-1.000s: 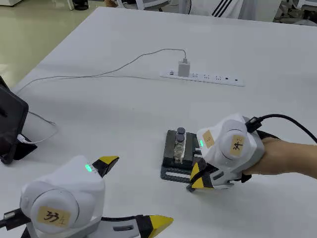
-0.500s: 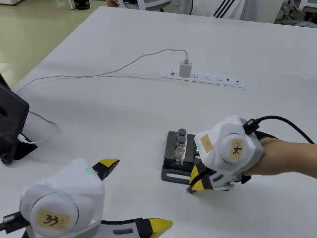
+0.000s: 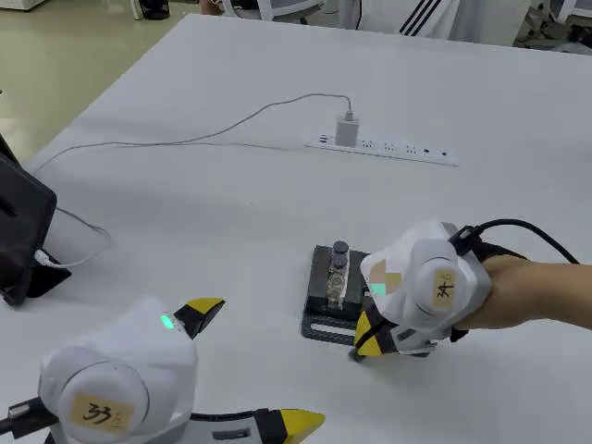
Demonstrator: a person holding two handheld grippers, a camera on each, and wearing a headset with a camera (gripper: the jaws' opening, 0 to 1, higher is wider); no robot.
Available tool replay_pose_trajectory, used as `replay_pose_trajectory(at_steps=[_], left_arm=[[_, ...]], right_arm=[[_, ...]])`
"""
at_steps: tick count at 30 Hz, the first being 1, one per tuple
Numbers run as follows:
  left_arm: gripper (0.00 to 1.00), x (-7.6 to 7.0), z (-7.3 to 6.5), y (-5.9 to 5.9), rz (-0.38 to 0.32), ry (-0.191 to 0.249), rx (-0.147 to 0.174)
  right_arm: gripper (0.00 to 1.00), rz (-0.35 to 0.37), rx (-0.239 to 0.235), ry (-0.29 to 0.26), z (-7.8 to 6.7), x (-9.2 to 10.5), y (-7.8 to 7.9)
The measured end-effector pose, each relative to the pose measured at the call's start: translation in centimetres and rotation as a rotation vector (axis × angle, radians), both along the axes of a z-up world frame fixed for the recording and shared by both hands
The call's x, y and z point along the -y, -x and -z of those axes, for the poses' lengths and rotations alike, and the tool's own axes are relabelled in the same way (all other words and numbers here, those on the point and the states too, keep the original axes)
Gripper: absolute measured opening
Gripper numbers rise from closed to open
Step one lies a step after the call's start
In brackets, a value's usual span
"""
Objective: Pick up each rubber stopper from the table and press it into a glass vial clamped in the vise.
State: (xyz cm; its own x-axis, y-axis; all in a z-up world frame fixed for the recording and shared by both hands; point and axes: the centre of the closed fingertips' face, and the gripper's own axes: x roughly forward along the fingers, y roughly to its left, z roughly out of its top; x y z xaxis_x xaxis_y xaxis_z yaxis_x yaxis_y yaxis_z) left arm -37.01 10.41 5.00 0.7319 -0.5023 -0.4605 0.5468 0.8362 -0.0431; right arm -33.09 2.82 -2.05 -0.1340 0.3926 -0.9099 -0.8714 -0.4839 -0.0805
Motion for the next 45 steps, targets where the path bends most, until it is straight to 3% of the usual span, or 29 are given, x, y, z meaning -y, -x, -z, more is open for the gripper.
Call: replay_pose_trajectory(at_steps=[11, 19, 26, 31, 33, 36, 39, 45], left_arm=[[0.9, 0.4, -0.1, -0.1, -0.001, 0.015, -0.006], [0.86, 0.9, 0.0, -0.3, 0.004, 0.038, -0.029], [0.8, 1.5, -0.5, -0.7, 0.02, 0.067, -0.037], [0.71, 2.4, -1.1, -1.1, 0.049, 0.101, -0.045], [0.67, 2.9, -1.4, -1.3, 0.065, 0.131, -0.056], [0.6, 3.5, -2.0, -1.6, 0.092, 0.145, -0.055], [0.54, 4.1, -2.7, -1.7, 0.129, 0.188, -0.068], [0.38, 4.9, -4.5, -1.7, 0.174, 0.299, -0.085]], right_arm=[[0.0, 0.095, -0.016, -0.053, -0.3, -0.1, -0.1], [0.0, 0.152, 0.017, -0.135, -2.6, 0.0, -0.4], [0.0, 0.201, 0.115, -0.248, -6.0, 0.0, -1.4], [0.0, 0.225, 0.203, -0.334, -8.8, -0.1, -2.0], [0.0, 0.218, 0.26, -0.357, -9.9, 0.0, -2.2], [0.0, 0.215, 0.299, -0.399, -11.3, -0.1, -1.9], [0.0, 0.203, 0.334, -0.447, -13.3, -0.3, -1.0], [0.0, 0.185, 0.415, -0.505, -15.8, -0.3, 0.3]])
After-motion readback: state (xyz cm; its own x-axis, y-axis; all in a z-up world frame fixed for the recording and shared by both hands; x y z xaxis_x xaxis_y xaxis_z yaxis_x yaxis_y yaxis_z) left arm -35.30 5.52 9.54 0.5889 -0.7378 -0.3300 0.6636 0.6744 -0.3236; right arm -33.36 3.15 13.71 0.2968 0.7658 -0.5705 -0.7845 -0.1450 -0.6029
